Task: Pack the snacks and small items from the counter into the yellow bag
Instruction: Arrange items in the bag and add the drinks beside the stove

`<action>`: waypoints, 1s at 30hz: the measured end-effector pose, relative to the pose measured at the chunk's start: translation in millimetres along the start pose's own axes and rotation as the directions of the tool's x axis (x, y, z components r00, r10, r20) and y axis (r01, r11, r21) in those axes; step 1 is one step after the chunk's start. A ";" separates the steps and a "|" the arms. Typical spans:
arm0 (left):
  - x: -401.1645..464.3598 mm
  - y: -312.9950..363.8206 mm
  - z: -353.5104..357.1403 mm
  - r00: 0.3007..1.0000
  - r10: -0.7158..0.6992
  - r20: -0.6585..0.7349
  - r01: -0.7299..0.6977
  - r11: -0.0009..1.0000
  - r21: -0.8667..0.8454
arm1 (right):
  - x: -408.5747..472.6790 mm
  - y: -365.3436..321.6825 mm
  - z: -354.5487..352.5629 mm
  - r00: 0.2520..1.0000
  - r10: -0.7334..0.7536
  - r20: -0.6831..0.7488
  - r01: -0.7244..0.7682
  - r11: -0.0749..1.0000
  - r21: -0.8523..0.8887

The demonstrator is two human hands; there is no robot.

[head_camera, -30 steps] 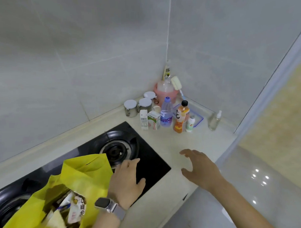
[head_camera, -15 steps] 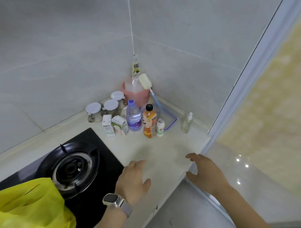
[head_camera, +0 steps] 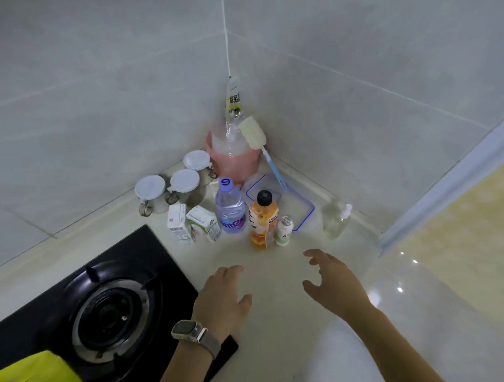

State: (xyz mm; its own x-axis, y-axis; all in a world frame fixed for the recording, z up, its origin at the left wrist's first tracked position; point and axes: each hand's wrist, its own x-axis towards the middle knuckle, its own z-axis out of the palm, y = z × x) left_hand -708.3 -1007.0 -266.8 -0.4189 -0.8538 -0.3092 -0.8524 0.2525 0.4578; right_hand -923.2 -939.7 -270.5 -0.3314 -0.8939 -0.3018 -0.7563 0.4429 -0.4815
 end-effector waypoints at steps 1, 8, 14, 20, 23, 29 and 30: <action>3.3 -1.9 -1.2 1.000 -0.008 -0.004 0.008 1.000 -0.027 | 8.1 -2.5 2.8 1.000 0.008 0.006 -0.008 1.000 0.025; 6.9 -6.2 -1.8 0.984 -0.144 -0.104 0.101 0.935 -0.339 | 79.2 -11.9 9.2 0.999 0.015 -0.028 -0.008 0.977 0.212; -2.6 4.2 2.4 0.955 -0.266 -0.128 0.189 0.886 -0.423 | 131.7 -12.9 19.3 0.997 -0.069 0.032 0.059 0.967 0.249; -11.2 10.2 10.9 0.929 -0.340 -0.148 0.241 0.858 -0.454 | 137.8 1.5 31.1 0.999 -0.023 0.037 0.013 0.970 0.243; -11.6 13.9 14.4 0.923 -0.355 -0.145 0.252 0.847 -0.468 | 130.6 15.0 36.8 0.995 0.061 0.074 -0.085 0.915 0.394; -9.8 27.2 17.1 0.920 -0.361 -0.149 0.245 0.830 -0.501 | 99.3 16.8 32.9 0.970 0.108 0.216 -0.218 0.776 0.592; -9.3 29.1 18.1 0.921 -0.361 -0.148 0.244 0.828 -0.505 | 92.1 13.6 29.7 0.970 0.088 0.226 -0.211 0.767 0.606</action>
State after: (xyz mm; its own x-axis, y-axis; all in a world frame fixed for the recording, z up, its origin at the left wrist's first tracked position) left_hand -734.8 -983.5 -265.8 -0.0314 -0.9445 -0.3269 -0.6498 -0.2292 0.7248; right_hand -947.3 -1013.9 -329.4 -0.2603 -0.8127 -0.5213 -0.1681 0.5698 -0.8044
